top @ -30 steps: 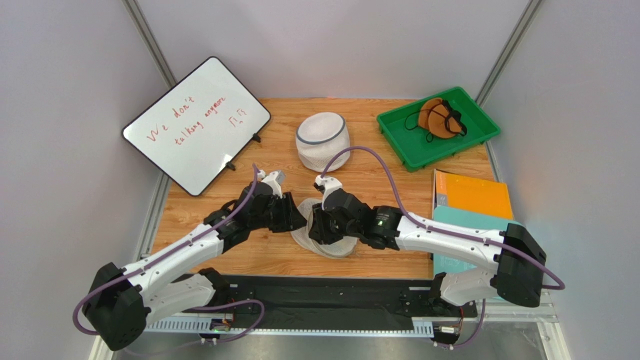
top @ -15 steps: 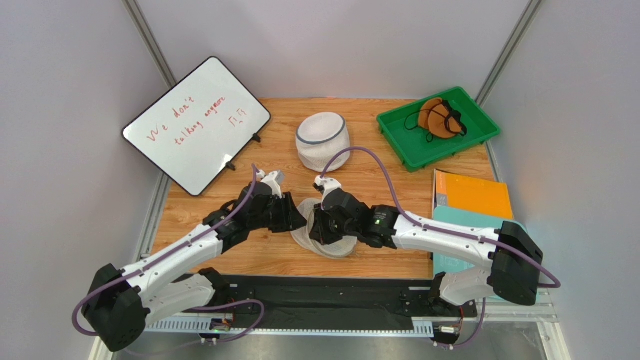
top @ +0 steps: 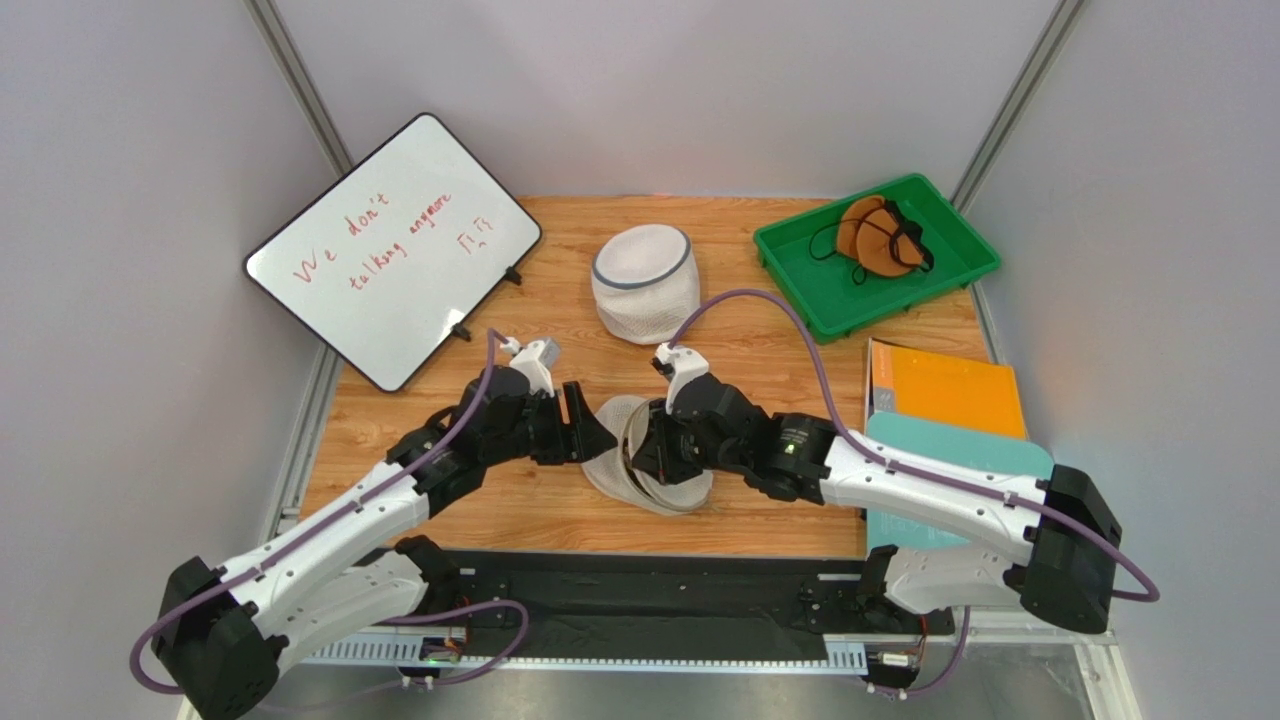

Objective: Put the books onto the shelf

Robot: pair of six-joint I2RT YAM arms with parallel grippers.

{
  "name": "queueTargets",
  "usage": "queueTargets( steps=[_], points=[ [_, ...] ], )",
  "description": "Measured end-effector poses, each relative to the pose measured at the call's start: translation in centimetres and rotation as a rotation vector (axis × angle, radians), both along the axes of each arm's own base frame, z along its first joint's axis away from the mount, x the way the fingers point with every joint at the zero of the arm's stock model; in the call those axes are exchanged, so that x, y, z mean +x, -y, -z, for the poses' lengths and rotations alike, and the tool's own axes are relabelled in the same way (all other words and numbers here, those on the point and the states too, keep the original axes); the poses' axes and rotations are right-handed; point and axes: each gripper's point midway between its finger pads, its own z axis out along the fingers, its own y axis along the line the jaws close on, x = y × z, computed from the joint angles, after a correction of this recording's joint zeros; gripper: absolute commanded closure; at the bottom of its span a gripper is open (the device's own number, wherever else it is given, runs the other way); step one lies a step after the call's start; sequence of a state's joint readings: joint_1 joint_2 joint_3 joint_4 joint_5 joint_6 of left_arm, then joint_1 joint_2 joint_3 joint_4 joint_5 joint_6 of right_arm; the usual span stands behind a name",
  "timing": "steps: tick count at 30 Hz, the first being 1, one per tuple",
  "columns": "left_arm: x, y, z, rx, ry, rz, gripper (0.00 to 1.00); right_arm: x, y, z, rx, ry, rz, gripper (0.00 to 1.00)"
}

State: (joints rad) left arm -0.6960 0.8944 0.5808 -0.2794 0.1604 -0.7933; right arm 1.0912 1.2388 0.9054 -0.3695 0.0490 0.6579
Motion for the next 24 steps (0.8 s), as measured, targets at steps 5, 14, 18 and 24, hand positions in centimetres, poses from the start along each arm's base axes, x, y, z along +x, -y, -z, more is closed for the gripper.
queueTargets(
  steps=[5,14,18,24],
  points=[
    [0.0,0.6,-0.9,-0.039,0.021,0.025,0.32,-0.2,0.5,0.5,-0.011,-0.007,0.006,1.0],
    [0.1,2.0,0.8,-0.019,-0.022,0.062,0.33,-0.6,1.5,0.6,-0.012,-0.009,0.016,1.0],
    [0.0,2.3,2.1,0.009,-0.054,0.07,0.38,-0.6,2.1,0.5,-0.011,-0.009,0.026,1.0],
    [0.1,2.8,2.1,0.017,-0.059,0.081,0.59,-0.7,2.6,0.6,-0.016,-0.009,0.037,1.0]
  ],
)
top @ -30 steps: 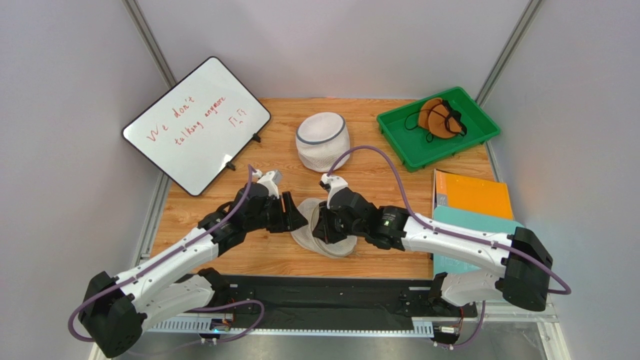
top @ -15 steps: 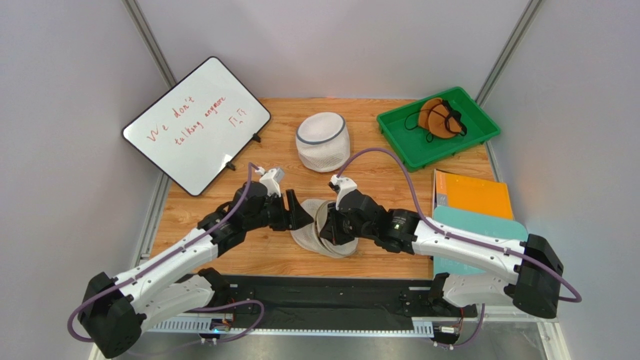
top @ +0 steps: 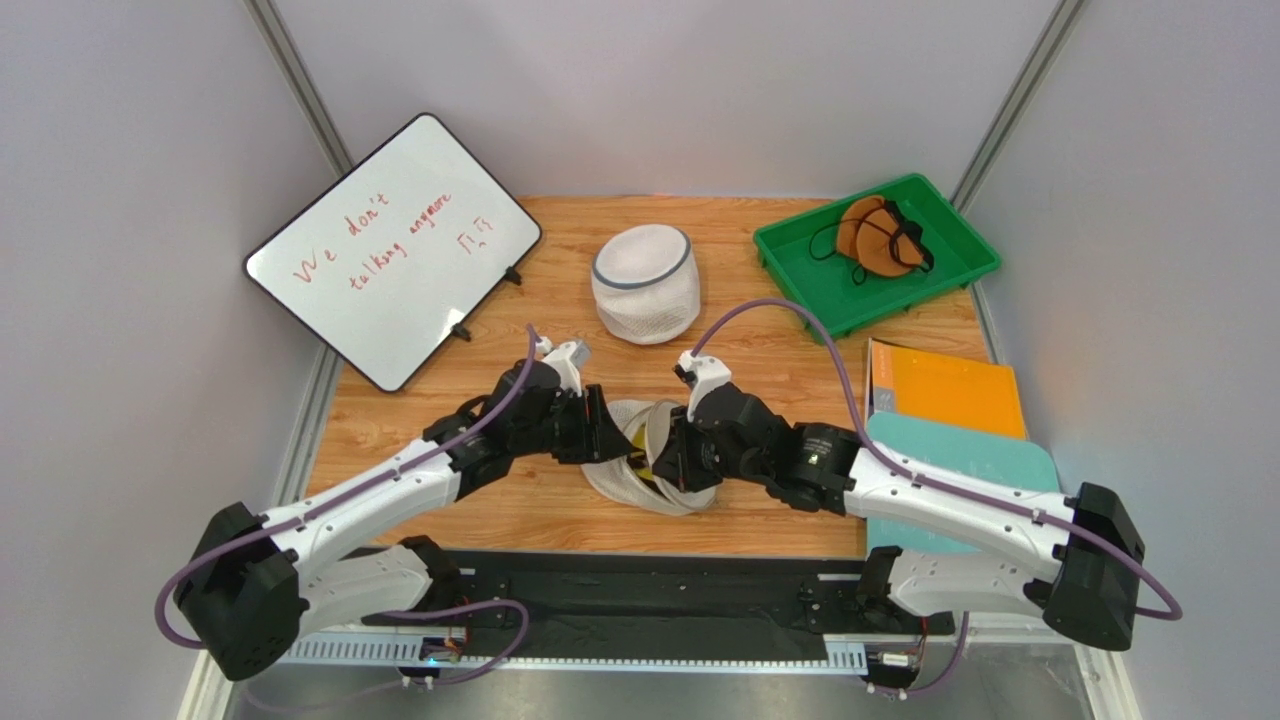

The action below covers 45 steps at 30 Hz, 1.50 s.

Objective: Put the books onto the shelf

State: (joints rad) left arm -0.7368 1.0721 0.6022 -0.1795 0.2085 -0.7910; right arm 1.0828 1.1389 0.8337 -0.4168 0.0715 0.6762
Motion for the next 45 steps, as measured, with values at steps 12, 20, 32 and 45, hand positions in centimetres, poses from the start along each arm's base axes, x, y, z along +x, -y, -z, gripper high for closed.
queueTargets(
  steps=[12,20,32,45],
  points=[
    [0.4,0.1,0.0,0.008,0.006,-0.01,0.95,1.7,3.6,-2.6,0.027,0.055,0.111,1.0],
    [0.7,-0.6,0.0,0.029,0.017,-0.047,1.0,3.1,8.1,-1.9,-0.013,0.062,0.229,1.0],
    [1.0,-2.1,-1.4,0.037,0.07,-0.112,1.0,3.5,14.8,1.8,-0.138,0.001,0.421,1.0],
    [0.8,-3.0,-1.5,0.046,0.078,-0.14,1.0,2.8,19.3,3.8,-0.274,-0.003,0.549,0.23]
  ],
)
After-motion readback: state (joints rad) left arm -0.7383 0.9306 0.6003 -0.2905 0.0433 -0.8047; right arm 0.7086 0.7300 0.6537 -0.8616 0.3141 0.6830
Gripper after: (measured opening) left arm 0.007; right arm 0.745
